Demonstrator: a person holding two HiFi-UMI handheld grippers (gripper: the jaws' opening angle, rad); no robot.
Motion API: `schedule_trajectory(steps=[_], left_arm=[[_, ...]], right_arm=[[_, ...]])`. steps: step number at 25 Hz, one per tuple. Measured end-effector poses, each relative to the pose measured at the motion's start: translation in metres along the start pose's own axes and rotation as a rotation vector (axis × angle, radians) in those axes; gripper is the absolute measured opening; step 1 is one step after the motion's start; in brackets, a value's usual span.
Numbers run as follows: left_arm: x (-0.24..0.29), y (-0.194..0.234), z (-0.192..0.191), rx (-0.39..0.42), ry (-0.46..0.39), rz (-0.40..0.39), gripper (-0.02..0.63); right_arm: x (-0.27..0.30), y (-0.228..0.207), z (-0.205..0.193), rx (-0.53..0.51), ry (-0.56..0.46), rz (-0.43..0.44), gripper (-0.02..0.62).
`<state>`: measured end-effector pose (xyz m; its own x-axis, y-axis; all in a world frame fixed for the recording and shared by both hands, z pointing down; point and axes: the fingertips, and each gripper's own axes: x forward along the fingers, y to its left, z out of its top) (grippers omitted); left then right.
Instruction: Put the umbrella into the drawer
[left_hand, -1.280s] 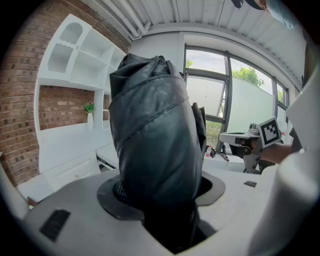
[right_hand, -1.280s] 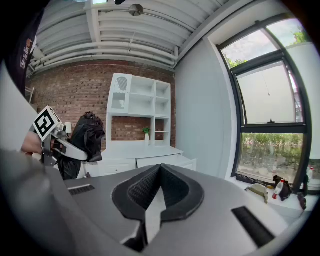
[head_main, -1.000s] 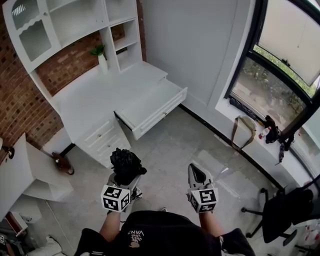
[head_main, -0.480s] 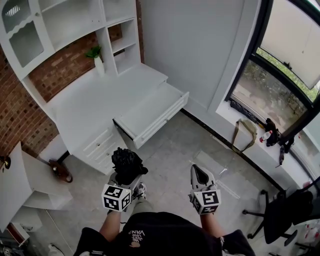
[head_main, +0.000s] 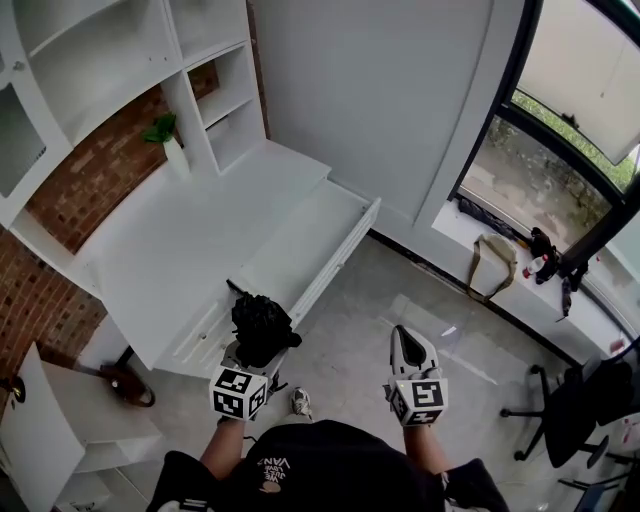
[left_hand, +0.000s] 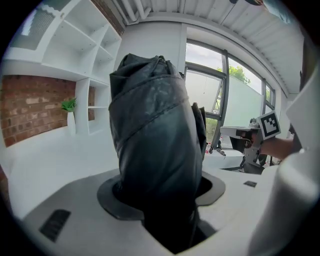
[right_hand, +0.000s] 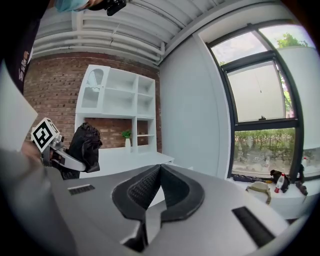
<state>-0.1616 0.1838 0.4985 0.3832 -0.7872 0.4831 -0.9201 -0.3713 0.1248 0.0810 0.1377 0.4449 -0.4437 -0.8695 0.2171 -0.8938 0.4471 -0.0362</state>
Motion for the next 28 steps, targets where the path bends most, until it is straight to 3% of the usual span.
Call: schedule_trajectory(steps=[7,15,28], left_arm=[[0.034,0.073,0.022,0.041,0.038,-0.077,0.256],[0.067,0.102,0.041,0.105,0.043,-0.162,0.256],[0.123,0.116,0.061,0.115,0.047,-0.172,0.256]], right_arm=[[0.057,0.022,0.014,0.017,-0.012,-0.095,-0.005],[0.082,0.026,0.013,0.029,-0.002,-0.175,-0.005],[0.137,0.007,0.009,0.042,0.01,-0.133,-0.005]])
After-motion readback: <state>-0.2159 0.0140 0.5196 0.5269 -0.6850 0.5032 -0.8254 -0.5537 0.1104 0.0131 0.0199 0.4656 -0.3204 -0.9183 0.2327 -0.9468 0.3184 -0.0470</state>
